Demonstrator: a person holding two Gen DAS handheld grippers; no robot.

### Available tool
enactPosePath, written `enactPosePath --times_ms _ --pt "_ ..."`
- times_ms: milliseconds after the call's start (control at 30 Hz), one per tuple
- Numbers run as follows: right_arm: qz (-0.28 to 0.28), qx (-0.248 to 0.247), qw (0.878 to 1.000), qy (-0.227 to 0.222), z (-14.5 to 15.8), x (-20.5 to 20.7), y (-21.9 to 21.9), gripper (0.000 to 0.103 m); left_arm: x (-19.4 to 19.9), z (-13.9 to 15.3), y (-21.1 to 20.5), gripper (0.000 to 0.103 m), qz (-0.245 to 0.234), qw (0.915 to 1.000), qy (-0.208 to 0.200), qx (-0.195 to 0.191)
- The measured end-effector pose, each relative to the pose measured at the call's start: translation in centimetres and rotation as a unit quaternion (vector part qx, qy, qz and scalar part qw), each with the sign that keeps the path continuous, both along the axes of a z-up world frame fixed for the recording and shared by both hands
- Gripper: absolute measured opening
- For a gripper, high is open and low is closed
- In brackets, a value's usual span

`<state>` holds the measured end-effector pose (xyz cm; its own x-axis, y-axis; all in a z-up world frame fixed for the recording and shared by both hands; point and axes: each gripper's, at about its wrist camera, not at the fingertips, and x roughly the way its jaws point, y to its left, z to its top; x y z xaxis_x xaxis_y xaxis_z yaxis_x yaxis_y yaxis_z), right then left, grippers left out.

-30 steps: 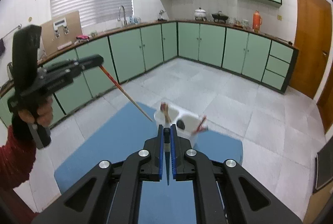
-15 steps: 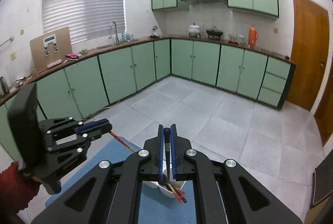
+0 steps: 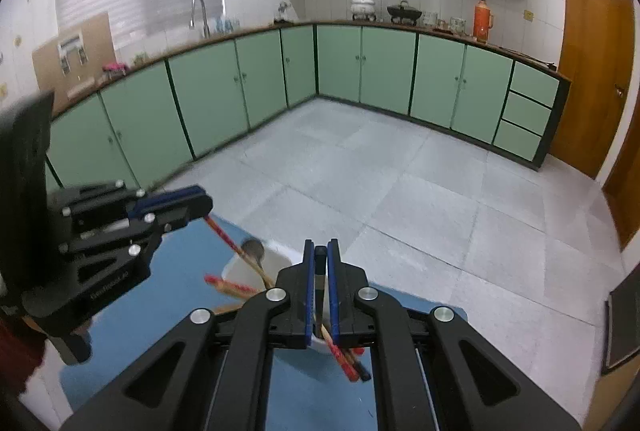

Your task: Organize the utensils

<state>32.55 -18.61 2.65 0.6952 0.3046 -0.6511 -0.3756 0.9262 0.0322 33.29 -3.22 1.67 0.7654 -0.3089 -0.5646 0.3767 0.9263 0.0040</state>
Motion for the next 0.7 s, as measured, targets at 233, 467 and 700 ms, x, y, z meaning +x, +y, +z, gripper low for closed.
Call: enactPosePath --times_ms 233,467,700 --pt "-0.018 -0.004 1.000 0.004 -0.8 -1.3 -0.7 0.016 -0.5 -0.7 1.8 0.027 0.010 0.9999 0.010 -0.009" --pt "-0.057 0.014 0.997 -0.047 1.9 -6.1 -3.4 0.058 -4.5 1.6 5.0 0.063 0.045 0.9979 -0.034 -0.033" --pt "-0.092 0.031 0.992 -0.076 2.0 -12.9 -4.6 0.085 -10.5 2.2 6.3 0.089 0.087 0.9931 -0.066 -0.044"
